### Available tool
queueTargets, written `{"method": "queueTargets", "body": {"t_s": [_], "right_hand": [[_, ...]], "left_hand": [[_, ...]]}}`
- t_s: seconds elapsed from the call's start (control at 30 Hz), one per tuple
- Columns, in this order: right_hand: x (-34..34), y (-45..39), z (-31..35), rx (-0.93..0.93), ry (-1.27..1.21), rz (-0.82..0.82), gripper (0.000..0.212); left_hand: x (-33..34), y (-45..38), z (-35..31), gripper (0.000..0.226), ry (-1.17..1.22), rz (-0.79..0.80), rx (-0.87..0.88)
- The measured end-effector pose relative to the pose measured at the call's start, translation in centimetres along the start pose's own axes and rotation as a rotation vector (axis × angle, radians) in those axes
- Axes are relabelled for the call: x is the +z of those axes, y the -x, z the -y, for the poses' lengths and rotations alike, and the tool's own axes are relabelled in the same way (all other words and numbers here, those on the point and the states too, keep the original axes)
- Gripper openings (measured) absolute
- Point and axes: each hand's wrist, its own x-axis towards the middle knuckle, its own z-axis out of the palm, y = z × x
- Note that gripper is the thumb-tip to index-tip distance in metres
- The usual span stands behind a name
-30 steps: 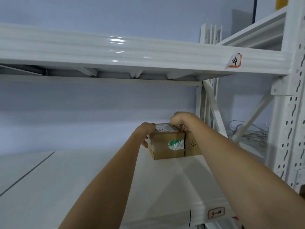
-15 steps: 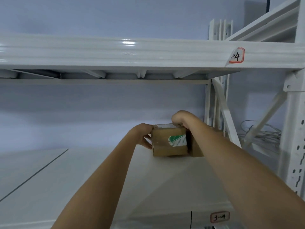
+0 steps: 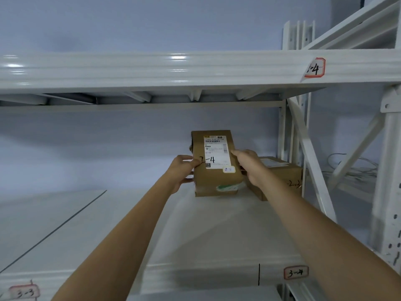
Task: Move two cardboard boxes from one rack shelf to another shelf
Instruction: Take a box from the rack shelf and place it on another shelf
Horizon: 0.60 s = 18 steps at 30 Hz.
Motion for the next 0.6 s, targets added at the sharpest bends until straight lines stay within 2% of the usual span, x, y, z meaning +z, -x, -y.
{"method": "queueTargets", "body": {"t_s": [0.1, 0.23, 0.47, 0.53, 0.6], "right_hand": [[0.3, 0.2, -1.8, 0.010, -0.058, 0.021, 0.029], [0.5, 0.3, -3.9, 0.038, -0.211, 0.012, 0.026], [0.3, -0.3, -5.3, 0.063, -0.232, 0.071, 0.053], [0.2, -0.4, -5.5, 0.054, -0.215, 0.114, 0.051], [-0.1, -0.4, -5.7, 0.057, -0.226, 0.140, 0.045]], "left_hand": [[0.2, -0.2, 1.5, 0.061, 0.025, -0.002, 0.026], [0.5, -0.2, 3.0, 0.051, 0.071, -0.028, 0.031], [0.1, -0.5, 3.9, 0.046, 0.102, 0.071, 0.020], [-0.3, -0.7, 4.0, 0.049, 0.097, 0.082, 0.028], [-0.5, -0.8, 4.2, 0.061, 0.099, 0.089, 0.016]]}}
